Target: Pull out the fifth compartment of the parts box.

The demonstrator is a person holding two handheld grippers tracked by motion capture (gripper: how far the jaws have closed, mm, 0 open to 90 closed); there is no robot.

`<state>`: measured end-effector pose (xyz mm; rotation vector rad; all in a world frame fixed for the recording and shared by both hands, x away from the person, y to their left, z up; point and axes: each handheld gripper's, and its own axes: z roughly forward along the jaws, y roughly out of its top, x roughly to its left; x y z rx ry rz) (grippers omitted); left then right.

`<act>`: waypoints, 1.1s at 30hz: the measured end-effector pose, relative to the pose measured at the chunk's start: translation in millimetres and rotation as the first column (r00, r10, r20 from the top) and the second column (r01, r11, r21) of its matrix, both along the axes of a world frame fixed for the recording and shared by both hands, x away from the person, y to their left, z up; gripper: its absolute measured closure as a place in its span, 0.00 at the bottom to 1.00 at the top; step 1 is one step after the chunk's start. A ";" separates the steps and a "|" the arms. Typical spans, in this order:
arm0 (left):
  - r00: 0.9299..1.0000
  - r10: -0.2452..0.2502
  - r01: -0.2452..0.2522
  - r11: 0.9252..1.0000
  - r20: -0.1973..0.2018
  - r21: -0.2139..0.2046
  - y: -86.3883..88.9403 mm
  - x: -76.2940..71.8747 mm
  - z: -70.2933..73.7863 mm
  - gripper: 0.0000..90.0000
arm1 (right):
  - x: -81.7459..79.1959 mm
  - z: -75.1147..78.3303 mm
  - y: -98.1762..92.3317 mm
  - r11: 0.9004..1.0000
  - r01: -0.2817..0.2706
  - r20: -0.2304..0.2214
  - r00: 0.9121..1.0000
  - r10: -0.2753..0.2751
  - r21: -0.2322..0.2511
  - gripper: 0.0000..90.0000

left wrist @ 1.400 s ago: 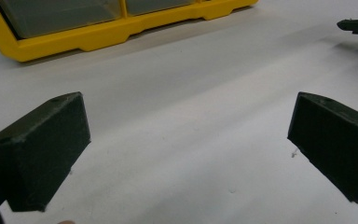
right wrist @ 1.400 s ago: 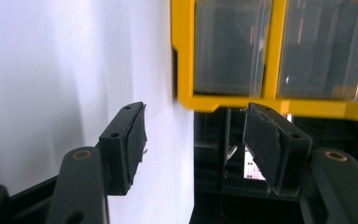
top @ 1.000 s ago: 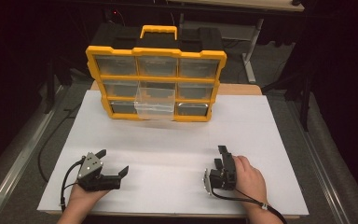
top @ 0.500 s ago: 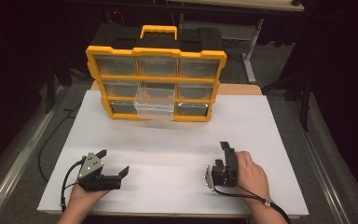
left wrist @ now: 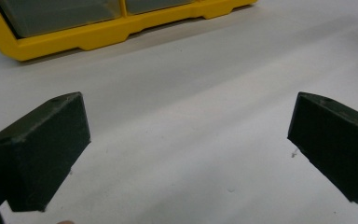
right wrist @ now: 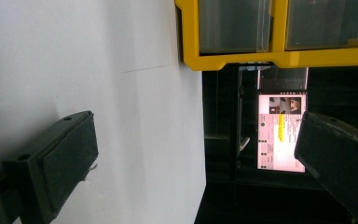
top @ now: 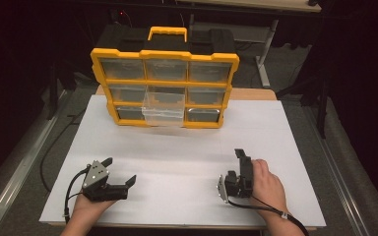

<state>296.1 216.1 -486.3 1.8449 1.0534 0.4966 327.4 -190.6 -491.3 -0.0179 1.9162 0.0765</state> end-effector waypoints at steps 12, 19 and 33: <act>1.000 0.007 -0.007 0.999 -0.009 -0.032 2.7 1.5 0.5 0.00 | 7.6 3.4 -6.6 0.955 0.124 -0.130 0.987 -0.091 0.269 0.00; 1.000 0.018 -0.019 0.998 -0.017 -0.055 5.7 3.0 1.1 0.00 | 11.4 1.9 -11.6 0.869 0.221 -0.228 0.965 -0.129 0.443 0.00; 1.000 0.012 -0.014 0.997 -0.028 -0.071 6.6 6.8 2.3 0.00 | 17.3 5.9 -36.0 0.546 0.434 -0.464 0.881 -0.091 0.717 0.00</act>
